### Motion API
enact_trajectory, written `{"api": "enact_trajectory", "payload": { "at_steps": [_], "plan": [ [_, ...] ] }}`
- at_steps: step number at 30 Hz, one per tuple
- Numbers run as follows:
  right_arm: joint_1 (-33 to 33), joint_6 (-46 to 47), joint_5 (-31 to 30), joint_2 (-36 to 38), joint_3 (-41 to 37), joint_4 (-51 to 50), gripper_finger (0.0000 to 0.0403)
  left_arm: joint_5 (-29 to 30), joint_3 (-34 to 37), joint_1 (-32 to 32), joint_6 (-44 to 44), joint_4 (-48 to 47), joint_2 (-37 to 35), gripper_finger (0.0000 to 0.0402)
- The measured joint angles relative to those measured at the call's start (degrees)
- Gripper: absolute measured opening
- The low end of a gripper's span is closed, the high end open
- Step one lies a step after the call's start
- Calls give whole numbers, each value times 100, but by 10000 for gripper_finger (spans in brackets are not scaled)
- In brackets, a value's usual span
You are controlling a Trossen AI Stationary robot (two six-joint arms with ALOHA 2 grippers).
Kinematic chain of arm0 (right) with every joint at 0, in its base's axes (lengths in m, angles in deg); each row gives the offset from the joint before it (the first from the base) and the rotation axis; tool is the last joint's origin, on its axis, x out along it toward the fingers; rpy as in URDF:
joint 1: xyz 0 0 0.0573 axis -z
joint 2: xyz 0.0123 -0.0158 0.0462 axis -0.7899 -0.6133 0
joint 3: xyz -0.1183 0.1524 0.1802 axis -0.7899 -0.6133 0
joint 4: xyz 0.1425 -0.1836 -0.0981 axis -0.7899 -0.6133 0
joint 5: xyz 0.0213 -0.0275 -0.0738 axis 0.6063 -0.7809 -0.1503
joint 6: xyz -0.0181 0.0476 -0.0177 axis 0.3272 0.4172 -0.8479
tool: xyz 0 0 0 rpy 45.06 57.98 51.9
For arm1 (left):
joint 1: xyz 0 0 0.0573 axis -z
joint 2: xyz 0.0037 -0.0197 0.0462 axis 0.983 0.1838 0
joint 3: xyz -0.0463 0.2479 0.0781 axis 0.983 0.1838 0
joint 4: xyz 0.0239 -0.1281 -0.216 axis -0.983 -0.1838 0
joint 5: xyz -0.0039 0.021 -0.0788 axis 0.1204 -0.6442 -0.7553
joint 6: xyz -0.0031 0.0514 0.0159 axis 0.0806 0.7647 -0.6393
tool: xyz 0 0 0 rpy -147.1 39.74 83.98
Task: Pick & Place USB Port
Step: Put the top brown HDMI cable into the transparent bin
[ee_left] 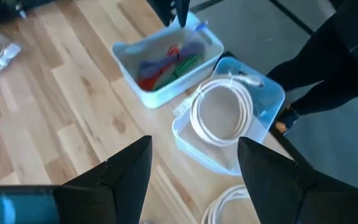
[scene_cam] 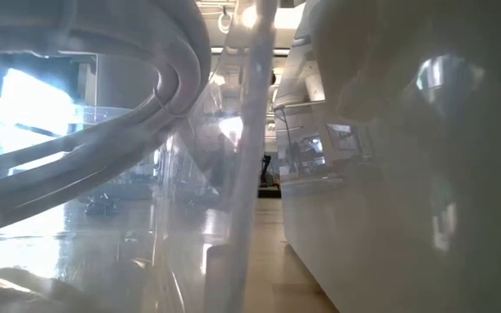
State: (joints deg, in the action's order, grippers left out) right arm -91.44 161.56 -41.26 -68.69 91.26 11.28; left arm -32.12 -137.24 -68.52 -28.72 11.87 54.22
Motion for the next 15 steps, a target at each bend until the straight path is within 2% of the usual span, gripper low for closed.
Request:
{"api": "enact_trajectory", "payload": {
  "at_steps": [6,11,15],
  "plan": [
    [234,-726,45,12,0,-299,187,217,0,0,123,-306,0,232],
    [756,-1569,493,277,0,-1647,200,396,0,0,140,-312,0,232],
    [1221,-2134,593,650,0,-2411,198,419,0,0,142,-312,0,232]
  ]
}}
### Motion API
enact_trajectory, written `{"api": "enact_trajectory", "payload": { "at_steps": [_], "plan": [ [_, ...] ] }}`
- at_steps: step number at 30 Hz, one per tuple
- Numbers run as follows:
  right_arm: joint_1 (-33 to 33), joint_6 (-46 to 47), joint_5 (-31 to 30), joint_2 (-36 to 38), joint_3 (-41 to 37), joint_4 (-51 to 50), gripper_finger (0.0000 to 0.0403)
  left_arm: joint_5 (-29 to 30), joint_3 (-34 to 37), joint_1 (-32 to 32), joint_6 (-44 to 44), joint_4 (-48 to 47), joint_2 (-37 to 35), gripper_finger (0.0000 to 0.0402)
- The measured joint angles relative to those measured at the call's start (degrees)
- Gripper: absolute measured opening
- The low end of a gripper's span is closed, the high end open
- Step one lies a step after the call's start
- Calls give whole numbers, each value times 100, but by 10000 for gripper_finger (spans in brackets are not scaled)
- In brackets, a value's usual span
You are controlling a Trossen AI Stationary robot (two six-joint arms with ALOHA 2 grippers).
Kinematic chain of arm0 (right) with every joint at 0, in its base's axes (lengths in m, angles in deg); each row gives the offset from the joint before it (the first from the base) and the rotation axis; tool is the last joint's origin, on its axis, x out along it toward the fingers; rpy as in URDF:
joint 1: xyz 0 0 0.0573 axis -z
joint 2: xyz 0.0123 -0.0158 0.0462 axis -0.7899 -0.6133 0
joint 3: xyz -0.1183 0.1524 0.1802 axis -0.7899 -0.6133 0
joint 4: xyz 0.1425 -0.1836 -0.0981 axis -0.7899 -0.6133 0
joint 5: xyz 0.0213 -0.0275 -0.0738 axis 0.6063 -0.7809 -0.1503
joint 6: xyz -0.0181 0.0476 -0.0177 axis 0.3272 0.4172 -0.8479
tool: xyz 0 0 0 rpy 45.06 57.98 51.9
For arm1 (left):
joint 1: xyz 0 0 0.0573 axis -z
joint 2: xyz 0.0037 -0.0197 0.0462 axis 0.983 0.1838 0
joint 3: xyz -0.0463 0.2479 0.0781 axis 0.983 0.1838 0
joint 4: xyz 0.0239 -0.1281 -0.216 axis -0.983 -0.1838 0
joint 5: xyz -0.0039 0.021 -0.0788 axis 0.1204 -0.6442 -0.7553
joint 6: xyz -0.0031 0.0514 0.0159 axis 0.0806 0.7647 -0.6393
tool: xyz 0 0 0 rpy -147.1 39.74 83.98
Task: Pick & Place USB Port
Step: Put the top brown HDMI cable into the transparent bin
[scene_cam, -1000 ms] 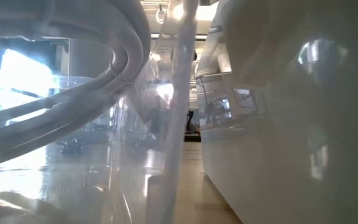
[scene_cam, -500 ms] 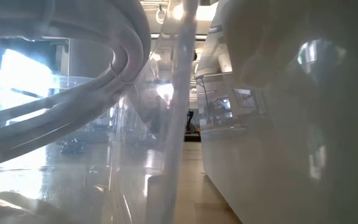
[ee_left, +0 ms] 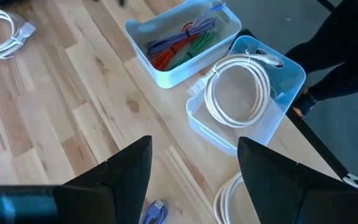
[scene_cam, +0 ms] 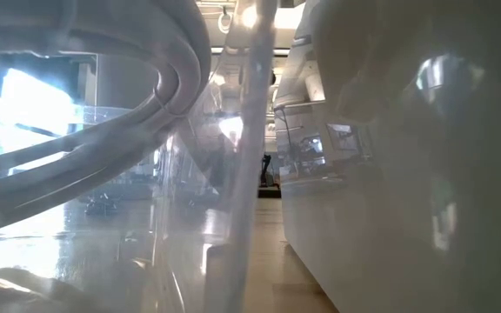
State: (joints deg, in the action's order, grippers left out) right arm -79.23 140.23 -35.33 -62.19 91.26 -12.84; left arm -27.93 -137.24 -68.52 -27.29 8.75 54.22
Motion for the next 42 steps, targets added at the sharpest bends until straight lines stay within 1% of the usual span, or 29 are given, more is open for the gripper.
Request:
{"api": "enact_trajectory", "payload": {
  "at_steps": [4,5,6,8,10,12,14,18,20,23,26,29,33,39,42],
  "plan": [
    [353,-472,1,396,0,-1052,193,163,0,0,0,0,0,232],
    [431,-562,-71,467,0,-1441,191,222,0,0,0,0,0,232],
    [501,-666,-225,532,-36,-1569,189,268,0,0,-6,-4,0,232],
    [660,-1198,-542,871,-373,-1332,185,431,0,0,-54,-39,0,232],
    [899,-1345,-682,1126,-680,-1143,183,687,0,0,-210,-129,0,232],
    [1166,-1203,-510,1354,-1138,-1497,181,938,0,0,-386,-226,2,232],
    [1440,-1114,-371,1597,-1699,-1536,181,1151,0,-1,-497,-338,2,232],
    [1890,-1372,-49,2173,-2942,-1056,181,1359,0,-2,-579,-383,2,232],
    [2103,-1462,76,2376,-3495,-656,181,1459,0,-2,-617,-365,2,232],
    [2402,-1530,244,2651,-4211,-170,181,1615,0,-2,-621,-337,2,232],
    [2672,-1800,303,2822,-4738,279,181,1750,0,-2,-636,-271,2,232],
    [2958,-2066,335,2879,-5109,612,181,1879,0,-2,-668,-171,2,232],
    [3285,-2491,370,2888,-5416,1029,181,2069,0,-2,-774,-177,2,232],
    [3700,-3145,432,2887,-5660,1816,181,2208,0,-2,-912,-128,2,232],
    [3894,-3340,343,2887,-5670,1948,181,2392,0,-1,-966,-48,2,232]
  ]
}}
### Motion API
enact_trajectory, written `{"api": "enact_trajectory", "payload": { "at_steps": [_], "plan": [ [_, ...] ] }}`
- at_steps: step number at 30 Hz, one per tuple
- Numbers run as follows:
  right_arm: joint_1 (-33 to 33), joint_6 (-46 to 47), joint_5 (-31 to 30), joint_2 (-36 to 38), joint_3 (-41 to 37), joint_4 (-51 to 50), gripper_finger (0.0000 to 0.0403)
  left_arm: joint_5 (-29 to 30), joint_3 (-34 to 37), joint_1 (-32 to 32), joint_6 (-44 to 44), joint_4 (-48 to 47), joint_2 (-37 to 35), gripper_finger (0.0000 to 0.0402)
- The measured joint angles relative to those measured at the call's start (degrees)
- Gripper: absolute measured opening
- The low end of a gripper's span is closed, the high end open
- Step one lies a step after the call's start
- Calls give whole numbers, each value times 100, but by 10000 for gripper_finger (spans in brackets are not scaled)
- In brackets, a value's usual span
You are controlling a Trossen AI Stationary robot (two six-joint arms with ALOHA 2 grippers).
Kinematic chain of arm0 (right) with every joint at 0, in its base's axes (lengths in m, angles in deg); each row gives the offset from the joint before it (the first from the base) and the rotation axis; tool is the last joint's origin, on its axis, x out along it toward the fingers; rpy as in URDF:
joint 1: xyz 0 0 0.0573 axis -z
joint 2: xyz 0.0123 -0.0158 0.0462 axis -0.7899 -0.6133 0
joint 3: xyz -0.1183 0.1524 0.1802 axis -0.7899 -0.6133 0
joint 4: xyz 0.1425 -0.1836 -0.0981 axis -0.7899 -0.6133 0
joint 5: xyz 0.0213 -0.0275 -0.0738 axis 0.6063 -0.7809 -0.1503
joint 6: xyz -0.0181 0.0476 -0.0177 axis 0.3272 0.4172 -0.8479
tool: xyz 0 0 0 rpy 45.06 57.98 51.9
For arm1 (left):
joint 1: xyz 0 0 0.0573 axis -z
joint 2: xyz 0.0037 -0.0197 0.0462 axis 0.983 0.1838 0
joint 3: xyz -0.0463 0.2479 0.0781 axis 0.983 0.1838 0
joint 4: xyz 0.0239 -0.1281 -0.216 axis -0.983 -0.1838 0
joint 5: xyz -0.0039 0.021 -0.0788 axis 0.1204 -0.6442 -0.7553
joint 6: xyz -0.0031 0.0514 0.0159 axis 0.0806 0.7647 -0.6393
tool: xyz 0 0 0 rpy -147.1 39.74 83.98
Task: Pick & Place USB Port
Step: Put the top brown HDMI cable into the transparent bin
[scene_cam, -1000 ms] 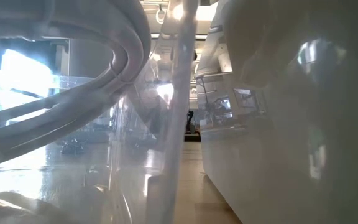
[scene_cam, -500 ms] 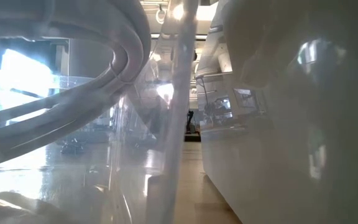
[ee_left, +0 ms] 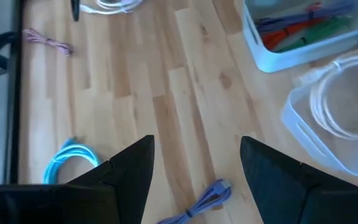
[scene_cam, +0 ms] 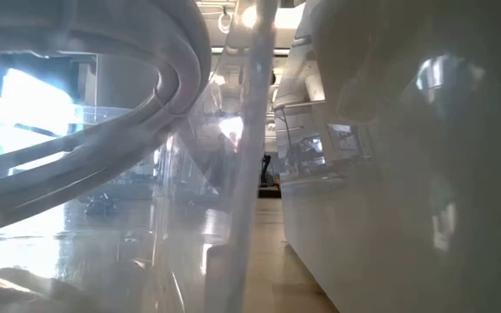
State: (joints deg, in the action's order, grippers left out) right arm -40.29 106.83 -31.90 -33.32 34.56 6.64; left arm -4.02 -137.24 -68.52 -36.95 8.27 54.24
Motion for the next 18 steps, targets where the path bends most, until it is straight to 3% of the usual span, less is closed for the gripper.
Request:
{"api": "enact_trajectory", "payload": {
  "at_steps": [7,18],
  "plan": [
    [332,-326,-264,0,0,28,181,377,0,-2,-38,13,0,232],
    [348,-211,61,-11,0,221,181,545,-2,-2,-91,18,141,232]
  ]
}}
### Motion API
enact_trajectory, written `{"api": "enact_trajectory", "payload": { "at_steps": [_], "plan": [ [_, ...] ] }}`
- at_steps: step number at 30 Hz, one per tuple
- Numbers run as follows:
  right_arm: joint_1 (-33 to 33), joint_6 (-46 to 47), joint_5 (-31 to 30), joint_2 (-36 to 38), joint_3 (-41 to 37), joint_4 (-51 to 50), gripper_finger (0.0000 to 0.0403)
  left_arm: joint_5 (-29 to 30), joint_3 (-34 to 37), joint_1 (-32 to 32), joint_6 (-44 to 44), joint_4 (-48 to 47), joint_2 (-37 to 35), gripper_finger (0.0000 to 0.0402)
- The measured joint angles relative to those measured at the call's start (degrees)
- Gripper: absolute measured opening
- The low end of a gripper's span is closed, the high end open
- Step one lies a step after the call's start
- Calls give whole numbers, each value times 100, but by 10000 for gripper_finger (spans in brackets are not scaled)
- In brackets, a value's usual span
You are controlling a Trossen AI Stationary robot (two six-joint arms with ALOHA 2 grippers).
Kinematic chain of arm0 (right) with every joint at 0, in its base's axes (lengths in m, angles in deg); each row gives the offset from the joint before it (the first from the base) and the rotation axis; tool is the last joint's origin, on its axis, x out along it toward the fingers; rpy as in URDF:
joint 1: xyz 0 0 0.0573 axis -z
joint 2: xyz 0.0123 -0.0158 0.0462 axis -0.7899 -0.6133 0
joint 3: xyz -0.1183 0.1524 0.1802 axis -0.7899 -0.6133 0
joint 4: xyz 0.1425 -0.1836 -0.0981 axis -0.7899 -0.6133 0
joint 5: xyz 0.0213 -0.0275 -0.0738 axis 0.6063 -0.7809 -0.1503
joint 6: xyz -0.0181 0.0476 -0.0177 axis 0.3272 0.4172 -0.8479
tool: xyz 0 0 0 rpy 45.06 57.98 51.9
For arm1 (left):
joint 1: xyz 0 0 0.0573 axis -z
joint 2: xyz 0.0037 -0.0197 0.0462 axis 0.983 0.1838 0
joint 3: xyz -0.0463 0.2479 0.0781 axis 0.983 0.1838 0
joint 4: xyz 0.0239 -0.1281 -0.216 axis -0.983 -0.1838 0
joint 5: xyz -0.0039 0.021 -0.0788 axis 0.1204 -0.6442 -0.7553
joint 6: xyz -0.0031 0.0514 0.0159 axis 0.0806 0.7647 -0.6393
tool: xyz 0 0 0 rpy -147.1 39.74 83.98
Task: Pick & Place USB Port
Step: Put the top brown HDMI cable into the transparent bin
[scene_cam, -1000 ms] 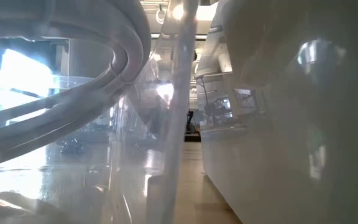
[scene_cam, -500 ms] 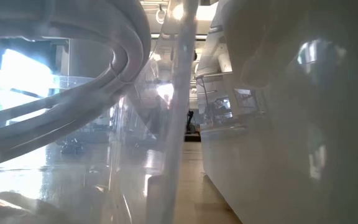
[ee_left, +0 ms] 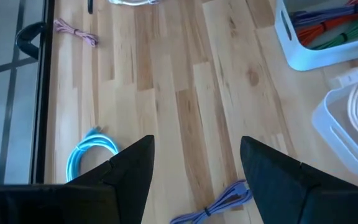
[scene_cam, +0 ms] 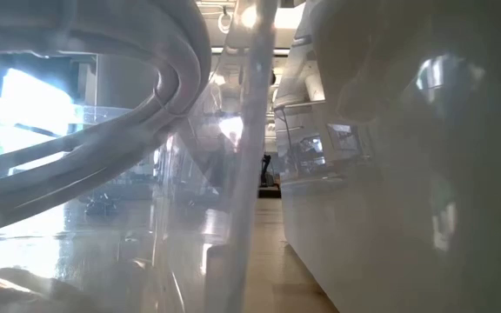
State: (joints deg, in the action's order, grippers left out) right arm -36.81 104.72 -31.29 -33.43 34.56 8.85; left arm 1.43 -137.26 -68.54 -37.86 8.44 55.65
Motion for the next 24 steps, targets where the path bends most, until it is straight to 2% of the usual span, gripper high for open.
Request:
{"api": "enact_trajectory", "payload": {
  "at_steps": [10,16,20,24],
  "plan": [
    [80,1,-77,-4,-474,291,181,35,-2,0,-9,333,323,232],
    [78,-136,-19,2,-929,825,175,571,6,0,197,582,440,232],
    [76,-392,13,20,-1120,1062,133,1005,4,0,292,745,589,232],
    [74,-803,26,27,-1141,1125,49,1067,0,0,290,844,807,232]
  ]
}}
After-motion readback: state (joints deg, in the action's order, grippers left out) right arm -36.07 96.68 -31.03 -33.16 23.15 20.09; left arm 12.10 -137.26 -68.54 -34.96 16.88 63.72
